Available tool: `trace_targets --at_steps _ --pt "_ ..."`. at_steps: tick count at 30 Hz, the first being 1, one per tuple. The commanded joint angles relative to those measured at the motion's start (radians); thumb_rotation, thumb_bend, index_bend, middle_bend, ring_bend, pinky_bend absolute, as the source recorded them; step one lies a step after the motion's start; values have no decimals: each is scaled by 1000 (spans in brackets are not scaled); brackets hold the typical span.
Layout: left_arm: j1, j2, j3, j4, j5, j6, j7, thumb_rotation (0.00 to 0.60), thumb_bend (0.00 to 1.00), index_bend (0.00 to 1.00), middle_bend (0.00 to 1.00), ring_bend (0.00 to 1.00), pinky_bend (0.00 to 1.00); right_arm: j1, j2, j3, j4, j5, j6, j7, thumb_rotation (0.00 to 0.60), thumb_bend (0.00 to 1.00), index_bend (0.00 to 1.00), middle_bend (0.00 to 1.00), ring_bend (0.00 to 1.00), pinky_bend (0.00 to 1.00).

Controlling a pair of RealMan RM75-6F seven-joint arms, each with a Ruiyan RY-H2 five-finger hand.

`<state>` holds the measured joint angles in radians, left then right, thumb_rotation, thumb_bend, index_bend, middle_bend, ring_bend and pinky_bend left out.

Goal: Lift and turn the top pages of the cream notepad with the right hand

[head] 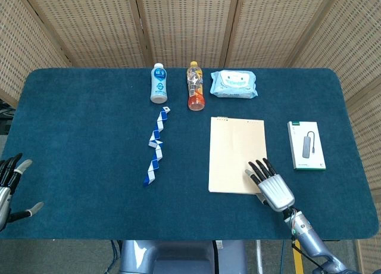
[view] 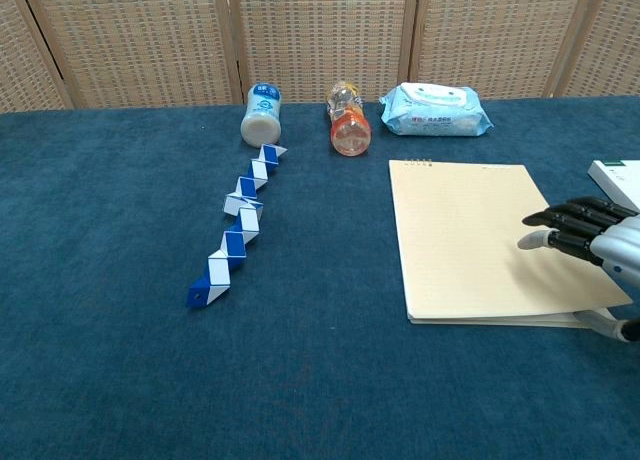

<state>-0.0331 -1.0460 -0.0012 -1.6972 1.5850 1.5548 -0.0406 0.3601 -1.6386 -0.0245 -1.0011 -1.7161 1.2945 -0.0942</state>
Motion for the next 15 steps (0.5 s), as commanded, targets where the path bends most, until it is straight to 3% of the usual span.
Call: trace_targets --at_steps 1,9,15 --pt "-1 0 -1 0 -1 -1 0 600 0 0 0 0 0 12 -1 11 -1 8 -10 -20 600 414 160 67 0 0" --pt "-3 -1 -2 -2 -7 -8 4 600 0 0 0 0 0 54 -7 42 -4 45 -70 -69 600 414 160 40 0 0" --pt "-5 0 -4 -4 -13 -12 5 600 0 0 0 0 0 89 -14 57 -8 56 -102 -71 600 418 210 171 39 0"
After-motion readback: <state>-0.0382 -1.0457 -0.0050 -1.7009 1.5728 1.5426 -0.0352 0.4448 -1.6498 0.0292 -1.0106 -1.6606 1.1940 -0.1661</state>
